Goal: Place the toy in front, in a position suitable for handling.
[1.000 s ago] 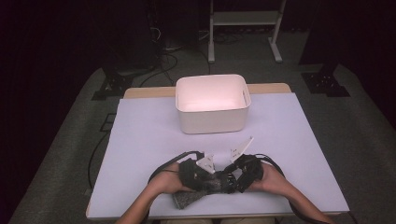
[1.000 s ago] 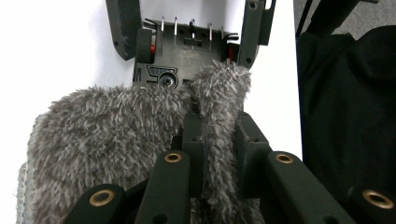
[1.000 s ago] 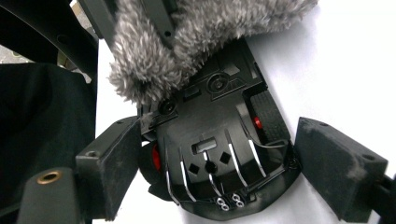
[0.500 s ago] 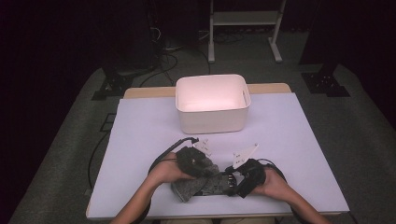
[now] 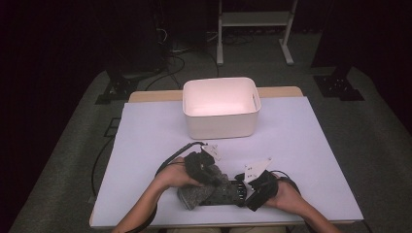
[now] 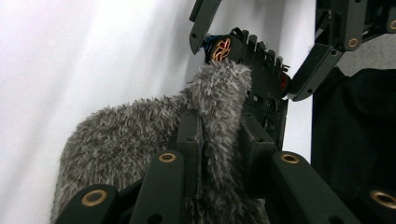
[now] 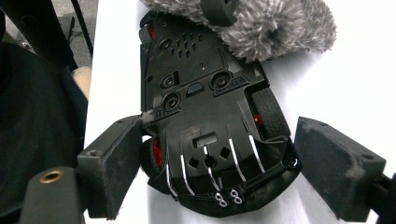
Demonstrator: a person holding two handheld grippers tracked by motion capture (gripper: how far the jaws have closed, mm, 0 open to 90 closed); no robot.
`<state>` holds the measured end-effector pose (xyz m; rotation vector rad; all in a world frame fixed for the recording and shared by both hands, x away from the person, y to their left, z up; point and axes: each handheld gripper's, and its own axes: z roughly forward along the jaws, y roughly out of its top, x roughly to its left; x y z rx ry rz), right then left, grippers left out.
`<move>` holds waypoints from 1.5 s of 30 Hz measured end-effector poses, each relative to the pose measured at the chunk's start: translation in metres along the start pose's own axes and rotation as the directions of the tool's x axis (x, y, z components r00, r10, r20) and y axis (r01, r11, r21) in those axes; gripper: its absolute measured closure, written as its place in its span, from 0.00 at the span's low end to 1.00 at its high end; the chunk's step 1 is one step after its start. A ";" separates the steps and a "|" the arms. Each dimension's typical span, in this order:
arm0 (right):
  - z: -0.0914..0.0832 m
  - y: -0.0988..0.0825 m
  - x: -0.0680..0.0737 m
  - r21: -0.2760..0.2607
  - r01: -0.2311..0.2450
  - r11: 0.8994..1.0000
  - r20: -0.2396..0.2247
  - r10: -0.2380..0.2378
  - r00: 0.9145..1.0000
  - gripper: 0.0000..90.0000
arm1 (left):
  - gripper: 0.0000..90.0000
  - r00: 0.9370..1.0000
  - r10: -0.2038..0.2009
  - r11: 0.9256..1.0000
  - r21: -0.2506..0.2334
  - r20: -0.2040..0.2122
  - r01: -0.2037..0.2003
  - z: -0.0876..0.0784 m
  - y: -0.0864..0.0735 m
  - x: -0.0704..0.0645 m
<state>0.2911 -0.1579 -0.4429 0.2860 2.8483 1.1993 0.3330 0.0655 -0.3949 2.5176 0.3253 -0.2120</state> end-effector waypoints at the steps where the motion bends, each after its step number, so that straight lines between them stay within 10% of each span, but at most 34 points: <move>1: 0.000 0.000 0.000 0.002 0.004 1.000 0.002 -0.004 1.000 0.17 | 0.83 1.000 0.002 1.000 -0.001 0.000 -0.002 0.000 -0.001 -0.001; 18: -0.003 0.011 -0.010 0.020 -0.088 0.996 -0.134 0.090 0.987 0.17 | 0.84 0.997 0.077 0.995 -0.060 0.025 -0.075 -0.010 -0.006 -0.026; 28: 0.009 0.008 -0.002 0.044 -0.059 0.997 -0.224 0.067 0.972 0.45 | 0.84 0.993 0.108 0.992 -0.077 0.058 -0.103 -0.012 -0.007 -0.036; 30: 0.005 0.006 -0.005 0.001 -0.088 0.996 -0.287 0.085 0.954 0.61 | 0.85 0.990 0.115 0.989 -0.100 0.087 -0.106 -0.013 -0.006 -0.038; 39: -0.002 0.007 0.008 -0.021 0.010 1.000 -0.142 -0.013 0.990 0.62 | 0.85 0.989 0.136 0.987 -0.093 0.059 -0.130 -0.017 0.005 -0.040; 45: -0.009 0.005 -0.010 -0.020 0.001 1.000 -0.033 -0.002 0.999 0.62 | 0.85 0.991 0.134 0.989 -0.066 -0.026 -0.136 -0.021 0.020 -0.030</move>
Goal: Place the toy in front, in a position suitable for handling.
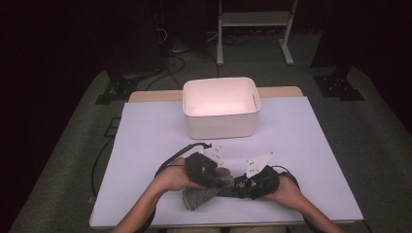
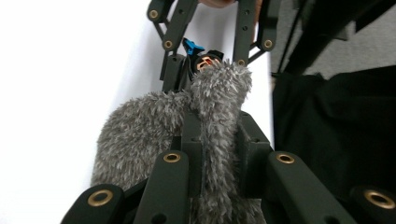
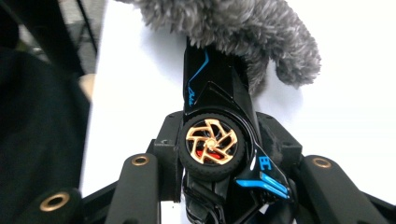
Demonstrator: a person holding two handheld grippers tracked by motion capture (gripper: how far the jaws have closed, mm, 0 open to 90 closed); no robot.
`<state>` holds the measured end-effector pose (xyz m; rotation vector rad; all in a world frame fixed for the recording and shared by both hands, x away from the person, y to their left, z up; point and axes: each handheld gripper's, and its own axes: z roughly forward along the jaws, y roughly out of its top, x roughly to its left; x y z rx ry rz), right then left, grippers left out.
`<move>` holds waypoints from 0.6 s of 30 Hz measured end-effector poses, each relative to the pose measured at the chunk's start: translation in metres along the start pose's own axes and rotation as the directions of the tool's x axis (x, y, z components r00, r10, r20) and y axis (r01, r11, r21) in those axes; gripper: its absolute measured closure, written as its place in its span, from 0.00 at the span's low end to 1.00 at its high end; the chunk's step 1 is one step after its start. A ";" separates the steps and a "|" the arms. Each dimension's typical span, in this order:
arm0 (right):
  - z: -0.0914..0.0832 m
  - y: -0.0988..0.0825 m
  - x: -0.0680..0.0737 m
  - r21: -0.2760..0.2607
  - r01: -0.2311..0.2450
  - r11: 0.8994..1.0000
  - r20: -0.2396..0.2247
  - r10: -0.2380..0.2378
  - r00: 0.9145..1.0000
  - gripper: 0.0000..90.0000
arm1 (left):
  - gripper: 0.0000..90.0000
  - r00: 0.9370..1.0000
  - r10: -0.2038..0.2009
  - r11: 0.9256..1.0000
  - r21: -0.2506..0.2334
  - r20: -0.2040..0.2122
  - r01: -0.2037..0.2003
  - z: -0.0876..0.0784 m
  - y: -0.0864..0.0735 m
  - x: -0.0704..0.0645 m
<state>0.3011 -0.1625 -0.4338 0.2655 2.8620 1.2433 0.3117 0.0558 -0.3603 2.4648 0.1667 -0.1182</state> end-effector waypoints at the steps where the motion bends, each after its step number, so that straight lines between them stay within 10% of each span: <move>1: -0.001 0.000 -0.003 -0.003 -0.005 1.000 0.012 0.005 1.000 0.62 | 0.85 1.000 0.005 1.000 0.013 -0.009 -0.005 0.001 0.004 0.004; 11: -0.008 -0.008 -0.008 -0.026 -0.056 0.998 -0.001 0.056 0.998 0.50 | 0.84 1.000 0.029 0.998 0.058 -0.005 -0.029 0.020 0.015 0.009; 18: -0.016 -0.020 -0.009 -0.037 -0.080 0.996 -0.007 0.080 0.997 0.61 | 0.71 1.000 0.012 0.997 0.081 -0.026 -0.010 0.015 0.017 0.006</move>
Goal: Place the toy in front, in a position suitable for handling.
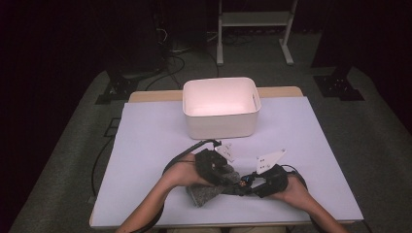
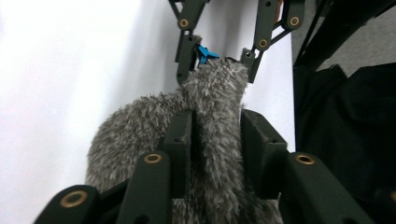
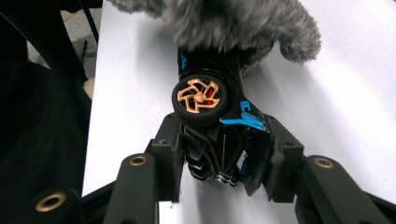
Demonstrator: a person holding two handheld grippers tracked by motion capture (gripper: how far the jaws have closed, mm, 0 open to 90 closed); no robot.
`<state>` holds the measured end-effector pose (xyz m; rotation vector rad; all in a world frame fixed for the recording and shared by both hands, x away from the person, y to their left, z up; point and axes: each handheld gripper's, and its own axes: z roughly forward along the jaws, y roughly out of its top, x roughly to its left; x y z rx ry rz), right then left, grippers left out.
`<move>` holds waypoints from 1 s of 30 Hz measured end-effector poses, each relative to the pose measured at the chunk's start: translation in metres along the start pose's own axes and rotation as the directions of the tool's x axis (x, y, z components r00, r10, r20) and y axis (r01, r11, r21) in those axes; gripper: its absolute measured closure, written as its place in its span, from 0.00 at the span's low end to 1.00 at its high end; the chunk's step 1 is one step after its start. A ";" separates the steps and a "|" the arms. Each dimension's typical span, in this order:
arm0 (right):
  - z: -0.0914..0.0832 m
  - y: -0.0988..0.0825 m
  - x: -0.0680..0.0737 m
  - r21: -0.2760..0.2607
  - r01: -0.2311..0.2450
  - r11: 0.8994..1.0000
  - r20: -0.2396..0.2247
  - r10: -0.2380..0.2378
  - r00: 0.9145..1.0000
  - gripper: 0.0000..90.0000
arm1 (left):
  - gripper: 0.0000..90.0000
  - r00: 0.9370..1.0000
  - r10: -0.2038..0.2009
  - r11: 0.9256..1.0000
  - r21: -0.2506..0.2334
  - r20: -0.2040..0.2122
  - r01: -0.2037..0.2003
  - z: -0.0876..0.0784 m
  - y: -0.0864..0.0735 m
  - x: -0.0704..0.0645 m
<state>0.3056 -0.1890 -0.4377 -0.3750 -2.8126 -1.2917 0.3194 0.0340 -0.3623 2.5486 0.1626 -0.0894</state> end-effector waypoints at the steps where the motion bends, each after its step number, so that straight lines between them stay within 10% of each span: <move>1: 0.000 0.000 0.001 0.001 0.004 1.000 0.002 -0.004 1.000 0.61 | 0.70 1.000 0.000 1.000 0.006 -0.010 0.000 -0.003 0.000 -0.001; 6: 0.000 0.000 0.000 0.002 0.002 1.000 0.001 -0.002 1.000 0.61 | 0.67 0.999 -0.018 1.000 0.006 -0.036 0.018 -0.015 -0.003 -0.003; 14: -0.001 -0.001 0.004 0.003 0.027 1.000 0.016 -0.027 1.000 0.63 | 0.91 0.999 0.040 0.998 0.043 -0.014 -0.039 -0.006 -0.005 -0.005; 24: 0.001 -0.001 0.008 -0.003 0.038 0.999 0.035 -0.038 0.999 0.63 | 0.91 0.995 0.092 0.995 0.041 0.045 -0.094 0.020 0.025 -0.008; 30: -0.003 -0.005 0.005 -0.027 0.006 1.000 0.004 -0.006 1.000 0.62 | 0.90 0.997 0.070 0.996 0.044 0.030 -0.071 0.013 0.017 -0.004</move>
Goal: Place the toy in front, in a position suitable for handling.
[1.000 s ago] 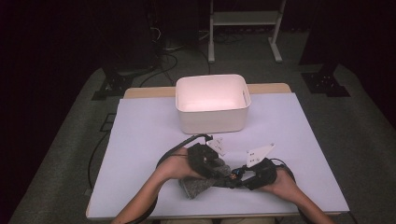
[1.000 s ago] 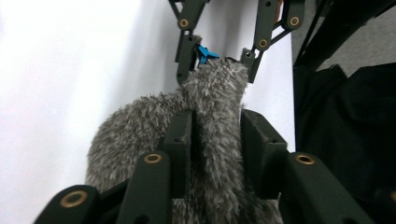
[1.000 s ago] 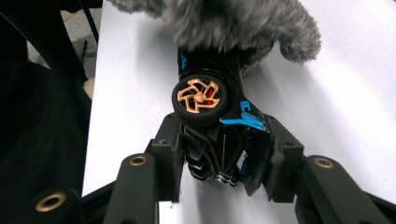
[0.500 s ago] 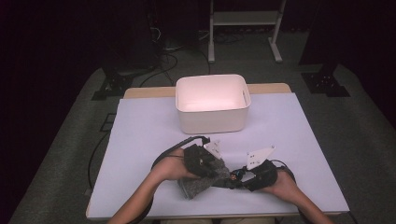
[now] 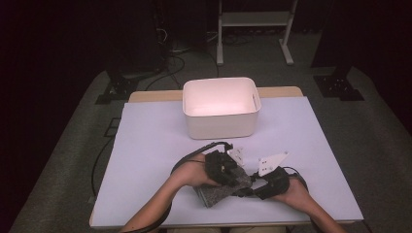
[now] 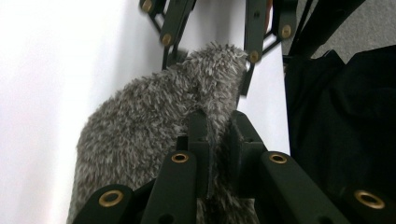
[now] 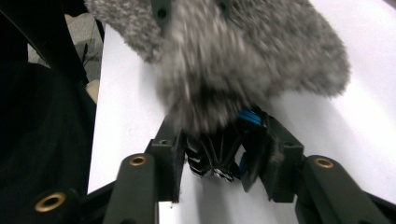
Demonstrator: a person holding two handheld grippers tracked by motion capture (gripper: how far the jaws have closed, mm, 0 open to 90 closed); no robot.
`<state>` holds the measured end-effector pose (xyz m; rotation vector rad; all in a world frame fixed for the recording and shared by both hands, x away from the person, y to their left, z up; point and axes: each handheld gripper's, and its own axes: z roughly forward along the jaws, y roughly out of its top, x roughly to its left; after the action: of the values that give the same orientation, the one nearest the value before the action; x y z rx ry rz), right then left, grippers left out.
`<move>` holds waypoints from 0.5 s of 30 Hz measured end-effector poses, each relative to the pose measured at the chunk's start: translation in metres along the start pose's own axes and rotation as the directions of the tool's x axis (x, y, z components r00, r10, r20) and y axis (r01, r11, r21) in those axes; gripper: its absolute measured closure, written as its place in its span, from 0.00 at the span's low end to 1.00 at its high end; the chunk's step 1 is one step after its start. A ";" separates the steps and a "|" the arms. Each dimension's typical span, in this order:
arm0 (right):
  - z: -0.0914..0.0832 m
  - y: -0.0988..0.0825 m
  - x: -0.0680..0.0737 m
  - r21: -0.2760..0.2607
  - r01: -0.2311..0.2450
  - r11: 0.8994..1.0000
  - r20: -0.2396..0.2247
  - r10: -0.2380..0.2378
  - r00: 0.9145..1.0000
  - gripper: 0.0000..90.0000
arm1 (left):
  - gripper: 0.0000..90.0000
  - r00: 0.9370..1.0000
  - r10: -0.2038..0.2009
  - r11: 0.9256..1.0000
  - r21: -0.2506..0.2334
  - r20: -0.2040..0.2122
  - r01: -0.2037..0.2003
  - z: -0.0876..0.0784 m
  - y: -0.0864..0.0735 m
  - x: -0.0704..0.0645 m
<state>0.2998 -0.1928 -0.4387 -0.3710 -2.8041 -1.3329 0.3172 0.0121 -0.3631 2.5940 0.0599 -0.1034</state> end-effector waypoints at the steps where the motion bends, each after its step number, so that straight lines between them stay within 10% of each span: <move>1: -0.001 0.000 0.000 -0.004 0.003 1.000 0.003 -0.003 1.000 0.62 | 0.90 1.000 -0.004 1.000 -0.002 0.000 0.004 -0.001 -0.001 0.001; 15: 0.002 0.002 0.004 0.002 0.026 1.000 0.029 -0.026 0.999 0.63 | 0.90 0.999 0.026 1.000 -0.011 0.031 -0.026 0.014 0.020 0.004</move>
<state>0.2966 -0.1898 -0.4381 -0.3586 -2.8431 -1.3403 0.3217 -0.0119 -0.3649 2.5812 0.0150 -0.1337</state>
